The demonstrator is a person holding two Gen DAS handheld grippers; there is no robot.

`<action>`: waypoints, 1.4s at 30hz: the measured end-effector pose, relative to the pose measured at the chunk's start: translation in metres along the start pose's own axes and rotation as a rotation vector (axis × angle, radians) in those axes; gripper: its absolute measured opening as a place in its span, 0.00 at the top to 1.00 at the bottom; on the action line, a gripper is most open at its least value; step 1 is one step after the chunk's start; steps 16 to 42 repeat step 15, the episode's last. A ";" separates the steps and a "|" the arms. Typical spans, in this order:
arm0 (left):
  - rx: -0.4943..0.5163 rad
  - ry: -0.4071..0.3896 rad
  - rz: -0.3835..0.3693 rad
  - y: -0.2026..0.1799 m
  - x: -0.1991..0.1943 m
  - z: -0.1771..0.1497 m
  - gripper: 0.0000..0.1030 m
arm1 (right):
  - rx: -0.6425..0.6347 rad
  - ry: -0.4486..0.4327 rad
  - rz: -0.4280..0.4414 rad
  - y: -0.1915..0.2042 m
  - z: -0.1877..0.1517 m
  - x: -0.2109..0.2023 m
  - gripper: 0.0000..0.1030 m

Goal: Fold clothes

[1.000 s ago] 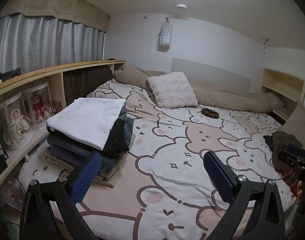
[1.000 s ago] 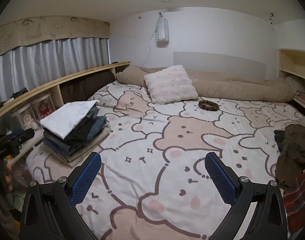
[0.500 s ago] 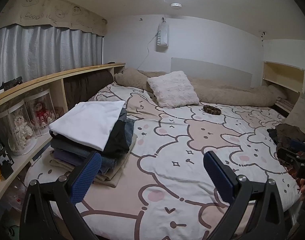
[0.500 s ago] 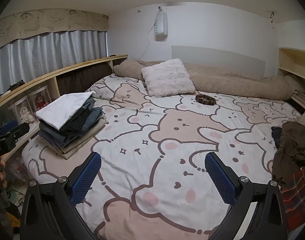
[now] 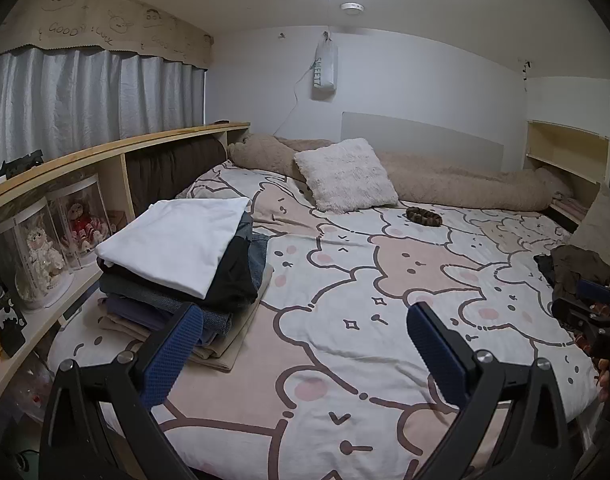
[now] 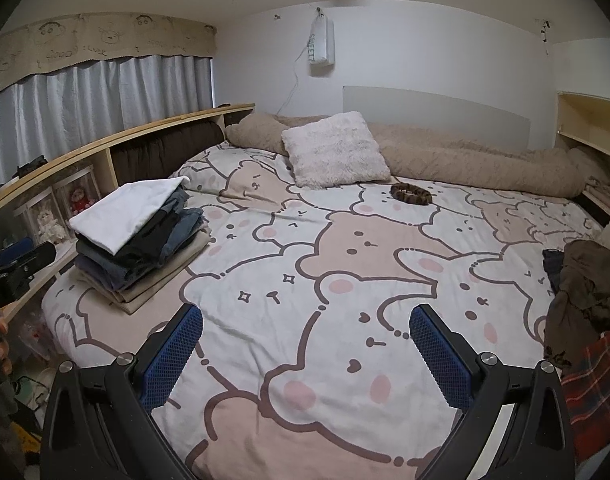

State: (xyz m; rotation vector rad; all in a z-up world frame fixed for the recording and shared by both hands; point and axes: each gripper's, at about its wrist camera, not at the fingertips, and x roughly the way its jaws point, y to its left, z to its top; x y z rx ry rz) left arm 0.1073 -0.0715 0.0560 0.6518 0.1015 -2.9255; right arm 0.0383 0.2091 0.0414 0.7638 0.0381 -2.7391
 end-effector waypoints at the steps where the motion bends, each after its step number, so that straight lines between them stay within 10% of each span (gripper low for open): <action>1: -0.002 -0.001 0.000 -0.001 0.000 0.000 0.00 | 0.001 0.001 0.000 0.000 0.000 0.000 0.00; 42: -0.006 0.003 0.001 0.000 0.000 -0.002 0.00 | -0.022 0.021 0.003 0.005 -0.003 0.005 0.00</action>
